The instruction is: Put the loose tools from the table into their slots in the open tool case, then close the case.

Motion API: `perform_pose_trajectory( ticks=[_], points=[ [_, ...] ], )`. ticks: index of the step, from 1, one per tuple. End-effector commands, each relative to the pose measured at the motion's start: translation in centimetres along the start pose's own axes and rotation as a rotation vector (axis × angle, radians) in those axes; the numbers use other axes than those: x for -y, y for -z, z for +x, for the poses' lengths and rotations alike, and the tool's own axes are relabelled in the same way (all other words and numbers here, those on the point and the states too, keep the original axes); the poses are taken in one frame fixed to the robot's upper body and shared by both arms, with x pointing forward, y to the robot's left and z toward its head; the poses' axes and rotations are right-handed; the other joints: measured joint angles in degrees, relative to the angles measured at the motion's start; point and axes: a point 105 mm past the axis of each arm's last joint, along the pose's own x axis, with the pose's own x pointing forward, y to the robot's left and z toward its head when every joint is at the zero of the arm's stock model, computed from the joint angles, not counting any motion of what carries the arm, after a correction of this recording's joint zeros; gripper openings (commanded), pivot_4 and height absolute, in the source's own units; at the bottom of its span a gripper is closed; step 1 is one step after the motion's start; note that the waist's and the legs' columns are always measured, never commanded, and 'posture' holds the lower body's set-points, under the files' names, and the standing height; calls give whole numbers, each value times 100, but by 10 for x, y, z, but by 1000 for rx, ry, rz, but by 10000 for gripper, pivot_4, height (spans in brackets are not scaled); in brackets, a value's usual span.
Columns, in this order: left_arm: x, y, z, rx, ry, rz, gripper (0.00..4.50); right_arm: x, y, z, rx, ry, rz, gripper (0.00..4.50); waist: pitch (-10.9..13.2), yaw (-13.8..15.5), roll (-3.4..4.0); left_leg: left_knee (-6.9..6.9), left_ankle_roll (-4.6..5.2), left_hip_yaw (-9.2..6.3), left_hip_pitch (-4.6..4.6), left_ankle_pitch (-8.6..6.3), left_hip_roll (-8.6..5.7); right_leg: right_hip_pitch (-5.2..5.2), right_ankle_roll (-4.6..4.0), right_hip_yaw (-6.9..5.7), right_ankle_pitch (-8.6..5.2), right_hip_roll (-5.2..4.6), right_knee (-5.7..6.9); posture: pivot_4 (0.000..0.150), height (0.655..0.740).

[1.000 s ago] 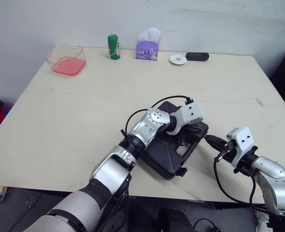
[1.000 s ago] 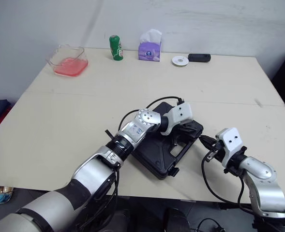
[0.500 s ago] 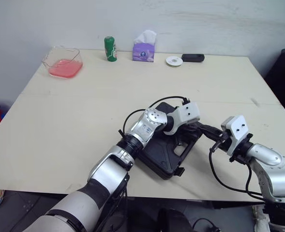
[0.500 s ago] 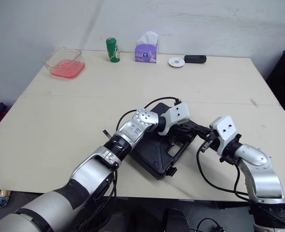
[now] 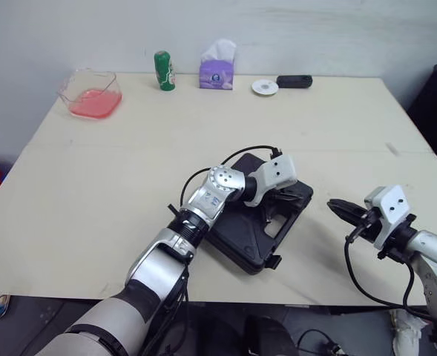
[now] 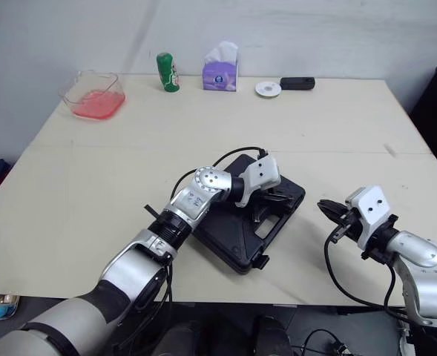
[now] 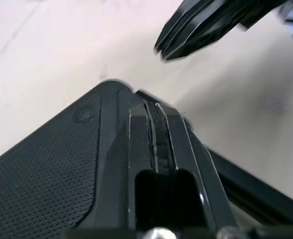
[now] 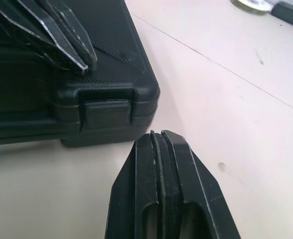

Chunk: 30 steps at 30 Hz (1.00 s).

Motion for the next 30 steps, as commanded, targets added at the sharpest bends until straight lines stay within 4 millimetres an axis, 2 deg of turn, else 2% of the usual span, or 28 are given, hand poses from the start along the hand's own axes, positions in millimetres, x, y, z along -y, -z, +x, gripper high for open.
perform_pose_trajectory(
  ticks=[1, 4, 8, 11, 14, 18, 20, 23, 30],
  points=[
    [-1, -23, -26, 111, 17, 92, 135, 1, -17, -15, 58, -37, -78, 0, 46, 7, 5, 0, -7, 4, -12, 17, -2, -16, -4, 0, -2, 4, 12, 1500, 7400],
    [10, -31, -43, 117, 97, 138, 135, -4, -17, -24, 60, -89, -25, 0, 93, 23, 13, 3, -8, 19, -46, 35, -8, -57, -7, -1, -4, 25, 61, 1500, 7400],
    [26, -43, -64, 126, 150, 171, 135, -13, -16, -27, 36, -137, -47, 0, 118, 39, 10, 16, 18, 21, -79, 52, -27, -71, 13, -10, 8, 37, 60, 1500, 7400],
    [43, -47, -77, 139, 171, 164, 135, -27, -17, -32, 68, -184, -48, 0, 119, 61, 9, 19, 33, 17, -87, 57, -39, -67, 31, 2, 19, 25, 49, 1500, 7400],
    [61, -43, -85, 128, 201, 152, 135, -45, -15, -34, 70, -241, -23, 0, 120, 77, 10, 20, 33, 13, -86, 58, -39, -64, 33, 4, 23, 26, 47, 1500, 7400],
    [68, -24, -87, 74, 154, 71, 135, -66, -11, -31, 92, -314, -13, 0, 122, 93, 8, 20, 30, 11, -82, 60, -39, -63, 31, 8, 24, 29, 49, 1500, 7400],
    [72, -15, -86, 39, 150, 84, 135, -77, -6, -28, 101, -337, 13, 0, 122, 109, 8, 20, 29, 10, -80, 60, -39, -61, 31, 9, 23, 30, 50, 1500, 7400],
    [76, -10, -82, 33, 129, 36, 135, -95, 2, -28, 89, -403, 42, 0, 122, 157, 8, 20, 28, 8, -84, 59, -39, -63, 31, 9, 23, 31, 48, 1500, 7400],
    [85, 10, -78, -28, 105, 1, 135, -108, 9, -28, 83, -419, 64, 0, 121, 168, 10, 22, 29, 9, -78, 60, -42, -60, 31, 11, 23, 30, 50, 1500, 7400]
  ],
)
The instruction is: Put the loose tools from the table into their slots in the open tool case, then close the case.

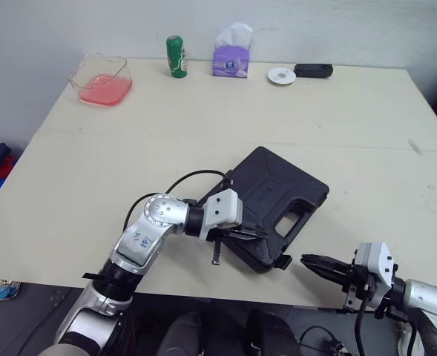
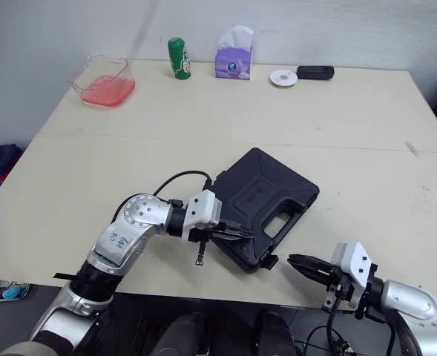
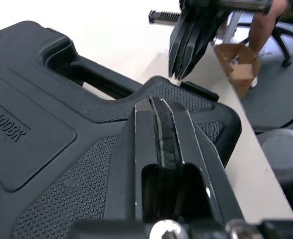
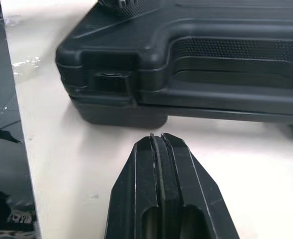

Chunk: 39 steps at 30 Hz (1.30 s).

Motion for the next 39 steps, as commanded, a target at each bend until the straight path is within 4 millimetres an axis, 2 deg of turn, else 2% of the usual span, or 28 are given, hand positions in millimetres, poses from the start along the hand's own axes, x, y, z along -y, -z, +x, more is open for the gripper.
perform_pose_trajectory(
  ticks=[1, 6, 10, 14, 20, 28, 35, 39],
  points=[
    [8, 5, 6, -14, 5, -18, 135, -6, -5, 4, 18, -19, -38, 0, 0, 5, 0, 0, 0, 0, 2, 0, 0, 1, 0, 1, 0, 0, 1, 1500, 7400],
    [12, 14, 9, -43, 12, -51, 135, -13, -3, 11, 23, -70, -23, 0, -2, 17, 1, 1, 0, -1, 6, 0, -1, 7, 0, 2, 0, -2, 1, 1500, 7400],
    [18, 40, 8, -153, 41, -38, 135, -14, -3, 15, 38, -69, -12, 0, -3, 16, 2, 1, 0, 0, 18, 0, -1, 15, 0, 3, 0, -3, 2, 1500, 7400],
    [16, 49, 11, -163, 1, -123, 135, -16, -3, 17, 39, -77, -12, 0, -7, 9, -2, -8, -5, -3, 86, -21, 15, 95, -5, 3, -3, -11, -27, 1500, 7400],
    [24, 72, 15, -271, 12, -174, 135, -18, -3, 18, 51, -75, -15, 0, -38, 30, 0, -6, -5, -9, 89, -23, 17, 97, -5, 7, -3, -23, -29, 1500, 7400],
    [27, 84, 8, -333, 12, -226, 135, -22, -9, 23, 89, -80, -2, 0, -110, 6, -30, -6, -14, -10, 102, -29, 21, 103, -18, 10, -10, -24, -41, 1500, 7400],
    [29, 89, 6, -337, -1, -251, 135, -24, -16, 28, 103, -100, -3, 0, -124, -7, -23, -13, -22, -7, 166, -59, 37, 150, -39, 11, -25, -26, -39, 1500, 7400],
    [34, 93, 5, -350, 7, -263, 135, -25, -17, 34, 113, -110, 3, 0, -132, -12, -20, -13, -22, -7, 174, -64, 40, 155, -42, 10, -28, -27, -40, 1500, 7400]
  ],
)
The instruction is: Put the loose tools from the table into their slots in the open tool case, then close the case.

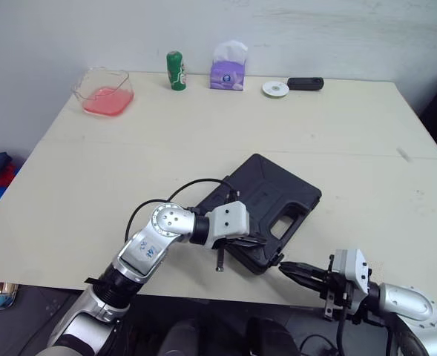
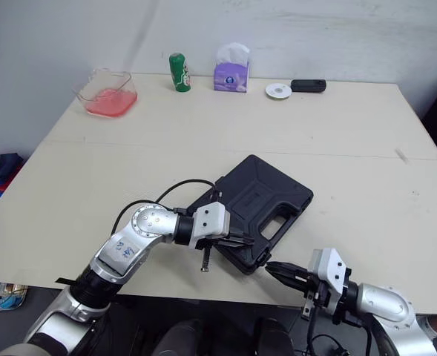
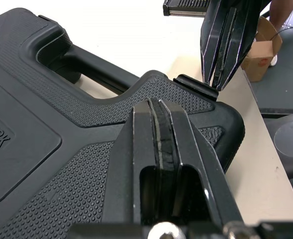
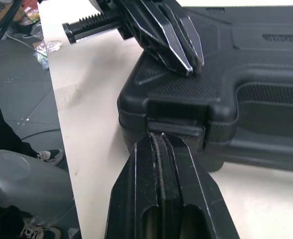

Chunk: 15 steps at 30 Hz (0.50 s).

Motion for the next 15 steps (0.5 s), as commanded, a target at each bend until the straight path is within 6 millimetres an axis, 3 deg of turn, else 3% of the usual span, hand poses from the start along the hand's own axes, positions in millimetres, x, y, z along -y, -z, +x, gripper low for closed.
perform_pose_trajectory(
  ticks=[1, 15],
  points=[
    [23, 72, 0, -247, 42, -216, 135, -2, -10, 7, 44, -14, -16, 0, -6, -1, 3, 0, 0, 0, 0, 0, 0, 0, -1, 0, 0, -1, 0, 1500, 7400],
    [29, 80, -3, -278, 54, -247, 135, 5, -14, 19, 59, 1, -12, 0, -50, -24, 19, -8, -3, -4, 8, -8, 9, 3, -16, -3, -10, 0, -1, 1500, 7400]
  ],
)
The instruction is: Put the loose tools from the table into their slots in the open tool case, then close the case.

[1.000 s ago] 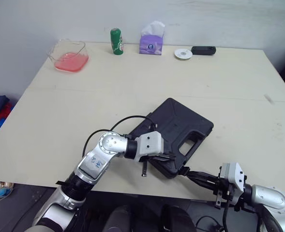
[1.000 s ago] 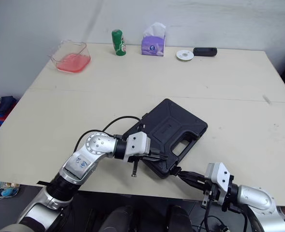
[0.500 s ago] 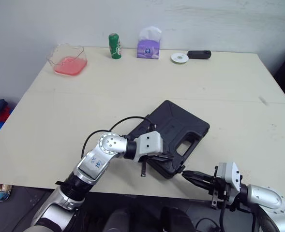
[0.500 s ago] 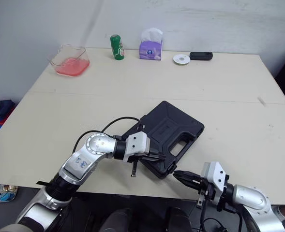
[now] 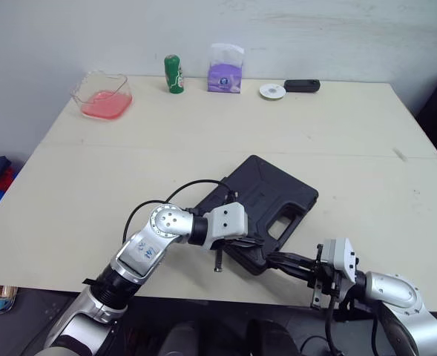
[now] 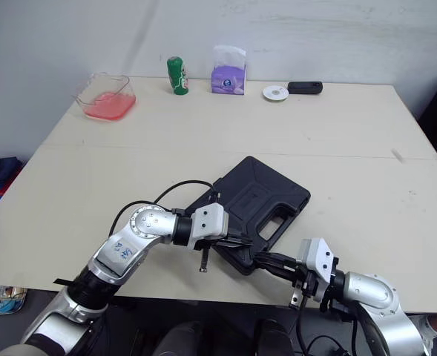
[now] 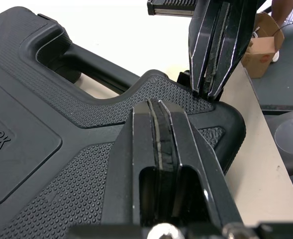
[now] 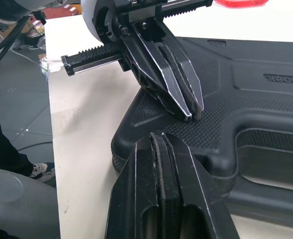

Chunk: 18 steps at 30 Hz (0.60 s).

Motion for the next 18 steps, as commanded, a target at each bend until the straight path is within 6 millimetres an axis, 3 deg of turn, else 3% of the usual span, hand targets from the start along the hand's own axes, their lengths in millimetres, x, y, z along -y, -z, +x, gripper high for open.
perform_pose_trajectory(
  ticks=[1, 7, 12, 18],
  points=[
    [28, 77, 0, -262, 53, -246, 135, 3, -5, -1, 16, 32, -3, 0, -3, -1, 2, 0, 0, 0, 0, -1, 1, 0, -1, 0, 0, 0, 0, 1500, 7400],
    [28, 78, -2, -263, 53, -247, 135, 6, -15, -22, -30, 22, -15, 0, -4, 2, 4, -4, 5, -1, -2, -4, 2, -2, -4, 0, -2, 0, -6, 1500, 7400],
    [27, 78, -2, -259, 53, -244, 135, 5, -6, -37, -85, 48, 13, 0, -6, 9, 5, -15, 35, -3, -1, -20, 6, -2, -8, -3, -5, 1, -10, 1500, 7400],
    [27, 77, 0, -255, 55, -243, 135, -4, 14, -32, -119, 33, 73, 0, -9, 8, 12, -20, 40, -4, -1, -23, 6, -3, -9, -3, -5, 1, -20, 1500, 7400]
  ],
)
